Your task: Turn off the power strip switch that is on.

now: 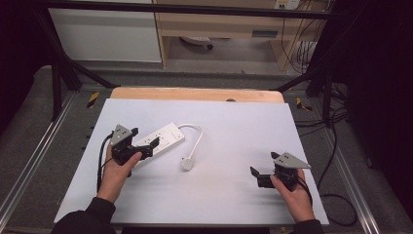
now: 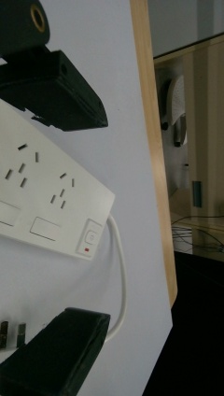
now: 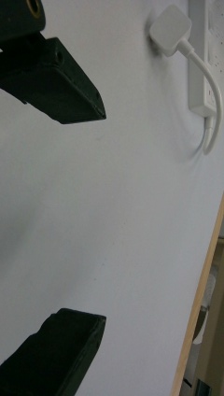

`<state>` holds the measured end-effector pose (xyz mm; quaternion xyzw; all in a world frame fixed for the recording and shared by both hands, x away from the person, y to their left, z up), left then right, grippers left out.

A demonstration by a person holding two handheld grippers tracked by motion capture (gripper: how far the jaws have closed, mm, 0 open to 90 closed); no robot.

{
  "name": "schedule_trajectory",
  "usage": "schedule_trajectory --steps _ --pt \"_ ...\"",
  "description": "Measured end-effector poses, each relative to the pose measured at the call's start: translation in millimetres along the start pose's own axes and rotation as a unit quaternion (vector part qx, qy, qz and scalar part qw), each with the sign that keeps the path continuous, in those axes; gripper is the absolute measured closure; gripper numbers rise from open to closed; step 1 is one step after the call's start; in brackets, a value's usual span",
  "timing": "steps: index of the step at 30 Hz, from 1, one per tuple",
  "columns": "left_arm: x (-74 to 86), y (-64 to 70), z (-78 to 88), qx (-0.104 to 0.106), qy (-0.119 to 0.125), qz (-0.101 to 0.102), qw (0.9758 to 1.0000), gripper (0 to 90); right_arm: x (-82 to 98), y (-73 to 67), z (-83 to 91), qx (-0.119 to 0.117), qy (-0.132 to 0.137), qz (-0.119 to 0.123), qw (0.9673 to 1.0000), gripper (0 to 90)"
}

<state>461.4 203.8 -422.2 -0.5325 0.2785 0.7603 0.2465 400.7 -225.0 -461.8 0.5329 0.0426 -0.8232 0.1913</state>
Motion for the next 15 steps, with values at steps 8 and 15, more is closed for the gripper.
schedule_trajectory --steps 8,15 --pt "-10.1 3.3 10.5 0.002 0.016 0.006 0.9999 6.1 -0.3 0.8 0.1 0.001 0.002 -0.001 1.0 3.9" --pt "-20.1 8.2 22.0 0.006 0.015 0.013 0.9998 5.2 -0.5 0.5 0.1 0.0 0.002 -0.003 1.0 3.8"
Point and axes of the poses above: each handheld gripper's, and its own axes: z roughly backward along the jaws, x roughly out of its underside, y roughly to its right, the point moved 6 cm from there along -z, roughly forward along the jaws, and after that the axes turned 13 degrees about x, right-handed, at the moved point
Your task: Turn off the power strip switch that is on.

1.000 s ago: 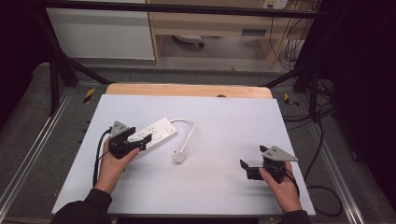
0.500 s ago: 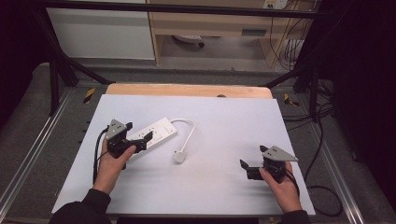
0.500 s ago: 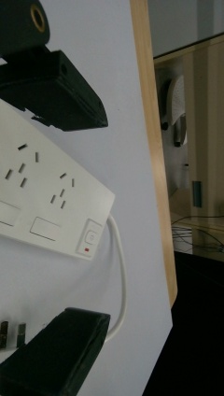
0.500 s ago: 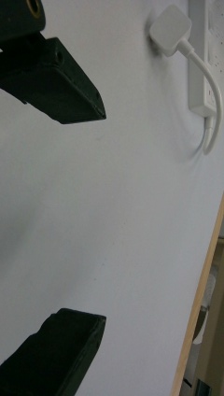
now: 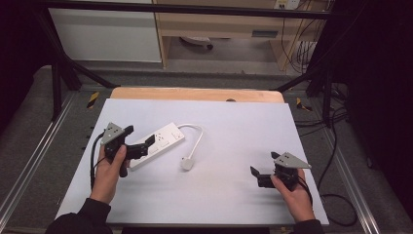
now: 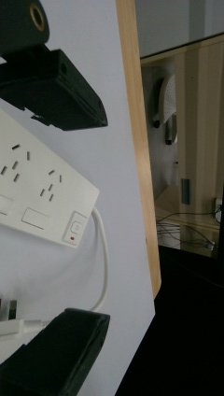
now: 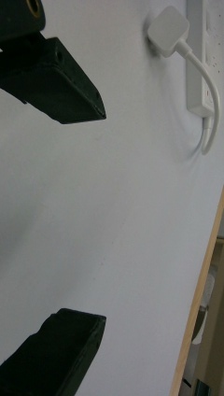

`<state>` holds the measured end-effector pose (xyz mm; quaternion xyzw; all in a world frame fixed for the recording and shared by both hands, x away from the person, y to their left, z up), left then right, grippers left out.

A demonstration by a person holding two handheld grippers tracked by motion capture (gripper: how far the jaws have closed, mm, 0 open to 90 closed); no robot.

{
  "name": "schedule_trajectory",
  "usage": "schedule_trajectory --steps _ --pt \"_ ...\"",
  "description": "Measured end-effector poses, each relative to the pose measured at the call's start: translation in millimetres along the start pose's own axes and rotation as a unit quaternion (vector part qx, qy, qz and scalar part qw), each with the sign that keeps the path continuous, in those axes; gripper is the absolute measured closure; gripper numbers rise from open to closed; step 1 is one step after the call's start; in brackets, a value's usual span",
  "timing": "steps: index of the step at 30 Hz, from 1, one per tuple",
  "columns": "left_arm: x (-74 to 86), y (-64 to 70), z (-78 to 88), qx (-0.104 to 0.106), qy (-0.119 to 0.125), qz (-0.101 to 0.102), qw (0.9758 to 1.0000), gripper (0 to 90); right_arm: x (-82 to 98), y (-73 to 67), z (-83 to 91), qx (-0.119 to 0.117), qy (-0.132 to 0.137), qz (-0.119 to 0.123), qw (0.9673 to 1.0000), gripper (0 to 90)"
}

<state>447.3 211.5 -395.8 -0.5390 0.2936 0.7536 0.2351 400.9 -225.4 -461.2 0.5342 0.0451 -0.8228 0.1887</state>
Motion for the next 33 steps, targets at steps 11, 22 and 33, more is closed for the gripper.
schedule_trajectory --steps 11,22,33 --pt "-9.1 14.8 19.2 0.008 -0.007 0.006 0.9999 4.9 -0.6 1.6 -0.1 0.002 0.001 -0.004 1.0 3.4" --pt "-14.9 35.5 37.6 0.024 -0.012 -0.003 0.9996 4.9 -1.0 1.9 0.6 -0.002 0.003 -0.006 1.0 3.1" --pt "-10.7 35.0 61.2 0.018 -0.003 -0.004 0.9998 4.9 -1.0 1.0 0.5 -0.004 0.003 -0.005 1.0 2.8"
Point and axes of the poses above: each handheld gripper's, and its own axes: z roughly backward along the jaws, x roughly out of its underside, y roughly to its right, the point moved 6 cm from there along -z, roughly forward along the jaws, and after that the axes turned 13 degrees about x, right-handed, at the moved point
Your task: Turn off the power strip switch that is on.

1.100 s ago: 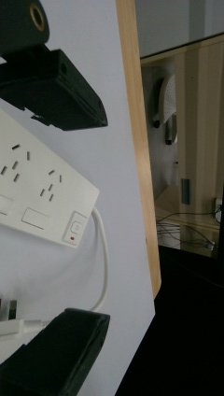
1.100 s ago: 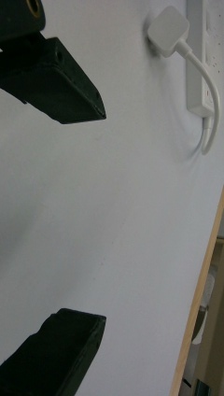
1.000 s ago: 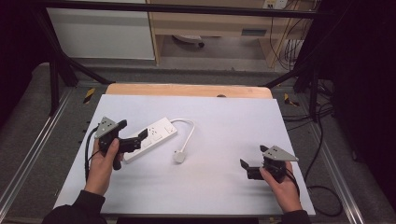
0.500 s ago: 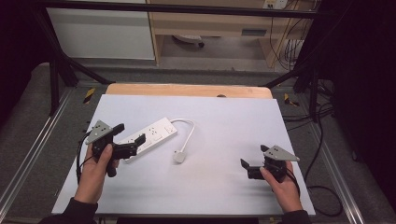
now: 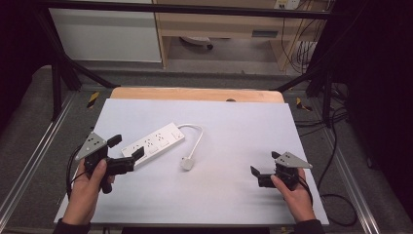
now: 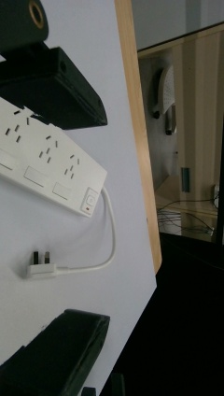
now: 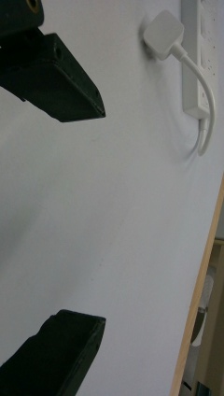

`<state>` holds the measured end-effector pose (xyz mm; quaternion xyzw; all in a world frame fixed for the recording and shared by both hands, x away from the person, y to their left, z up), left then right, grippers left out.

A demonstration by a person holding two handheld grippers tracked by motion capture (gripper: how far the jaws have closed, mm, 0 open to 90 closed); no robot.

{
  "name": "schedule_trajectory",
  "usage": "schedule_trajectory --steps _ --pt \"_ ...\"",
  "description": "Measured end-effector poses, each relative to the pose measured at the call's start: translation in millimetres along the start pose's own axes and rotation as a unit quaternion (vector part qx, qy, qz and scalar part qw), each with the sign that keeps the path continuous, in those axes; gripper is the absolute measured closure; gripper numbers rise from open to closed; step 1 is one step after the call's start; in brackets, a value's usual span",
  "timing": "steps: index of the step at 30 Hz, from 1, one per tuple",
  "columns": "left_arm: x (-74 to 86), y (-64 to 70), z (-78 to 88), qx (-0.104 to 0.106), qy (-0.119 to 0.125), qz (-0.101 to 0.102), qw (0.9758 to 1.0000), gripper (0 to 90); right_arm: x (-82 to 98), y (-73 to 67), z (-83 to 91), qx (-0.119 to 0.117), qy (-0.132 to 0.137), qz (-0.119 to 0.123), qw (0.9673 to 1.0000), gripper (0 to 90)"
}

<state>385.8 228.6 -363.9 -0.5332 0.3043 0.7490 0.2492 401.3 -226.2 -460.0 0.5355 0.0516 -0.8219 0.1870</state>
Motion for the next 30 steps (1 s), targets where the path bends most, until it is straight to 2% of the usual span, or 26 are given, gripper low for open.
schedule_trajectory --steps 12,20,25,30 --pt "12.7 -9.0 20.0 -0.009 0.004 0.013 0.9999 4.9 0.5 -0.1 -0.7 0.001 -0.001 0.004 1.0 2.8" --pt "32.4 -13.2 33.8 -0.015 -0.001 0.022 0.9996 4.9 0.5 -0.2 -0.8 0.001 -0.001 0.005 1.0 2.7" --pt "41.1 -14.2 36.4 -0.013 0.002 0.026 0.9996 4.9 0.5 -0.4 -0.9 0.002 -0.002 0.004 1.0 2.8" --pt "49.1 -14.2 33.6 -0.011 -0.008 0.028 0.9995 5.3 0.5 0.3 -0.7 0.002 -0.001 0.004 1.0 2.8"
Point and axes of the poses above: each handheld gripper's, and its own axes: z roughly backward along the jaws, x roughly out of its underside, y roughly to its right, the point moved 6 cm from there along -z, roughly forward along the jaws, and after that the axes turned 13 degrees about x, right-handed, at the moved point
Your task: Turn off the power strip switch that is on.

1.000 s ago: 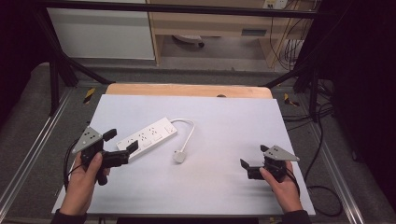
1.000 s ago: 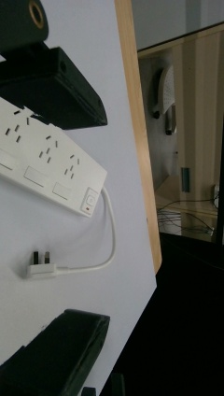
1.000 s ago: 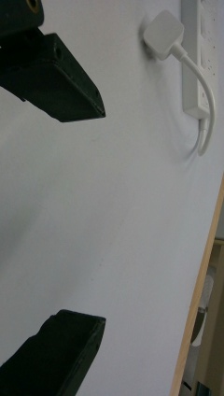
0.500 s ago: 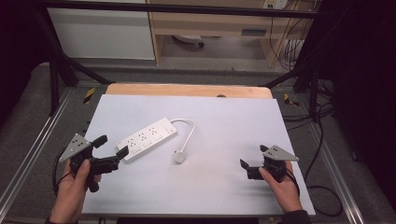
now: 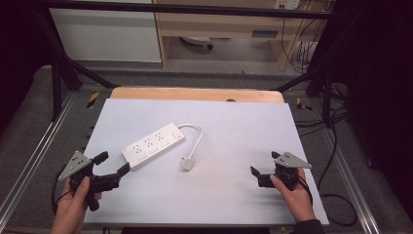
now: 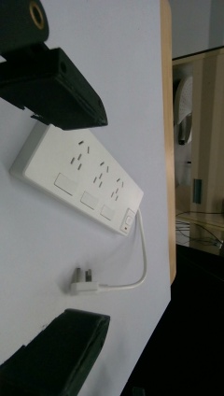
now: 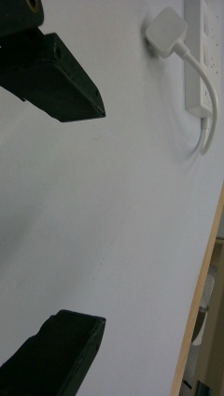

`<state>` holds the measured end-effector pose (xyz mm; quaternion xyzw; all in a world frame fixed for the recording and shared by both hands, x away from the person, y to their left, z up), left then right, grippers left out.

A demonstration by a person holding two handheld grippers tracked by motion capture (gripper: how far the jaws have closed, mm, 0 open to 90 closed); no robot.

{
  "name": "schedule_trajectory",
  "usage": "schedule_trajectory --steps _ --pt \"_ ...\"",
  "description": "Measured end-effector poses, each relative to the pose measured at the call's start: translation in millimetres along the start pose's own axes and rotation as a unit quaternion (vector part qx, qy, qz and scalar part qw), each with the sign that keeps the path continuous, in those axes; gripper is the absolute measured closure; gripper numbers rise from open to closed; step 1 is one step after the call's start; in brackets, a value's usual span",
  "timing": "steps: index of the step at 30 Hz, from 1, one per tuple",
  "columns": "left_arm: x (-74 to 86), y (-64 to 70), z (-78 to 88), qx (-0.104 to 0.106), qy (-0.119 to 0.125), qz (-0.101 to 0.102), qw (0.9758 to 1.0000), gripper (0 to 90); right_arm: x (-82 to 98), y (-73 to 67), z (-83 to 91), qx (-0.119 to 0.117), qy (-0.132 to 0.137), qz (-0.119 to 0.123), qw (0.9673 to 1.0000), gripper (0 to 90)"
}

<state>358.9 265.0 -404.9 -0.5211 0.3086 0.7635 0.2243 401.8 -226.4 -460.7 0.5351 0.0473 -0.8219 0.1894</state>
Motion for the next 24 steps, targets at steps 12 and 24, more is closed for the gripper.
schedule_trajectory --steps 12,24 --pt "26.5 -2.5 -14.0 -0.007 -0.047 0.014 0.9988 7.3 0.8 0.6 -0.5 0.004 -0.004 -0.002 1.0 2.8" --pt "42.2 18.6 -31.1 0.011 -0.106 -0.021 0.9941 7.1 18.4 11.8 -13.8 0.048 -0.068 0.004 0.9965 2.9"
Point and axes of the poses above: each handheld gripper's, and its own axes: z roughly backward along the jaws, x roughly out of its underside, y roughly to its right, the point moved 6 cm from there along -z, roughly forward along the jaws, and after that the axes turned 13 degrees about x, right-handed, at the moved point
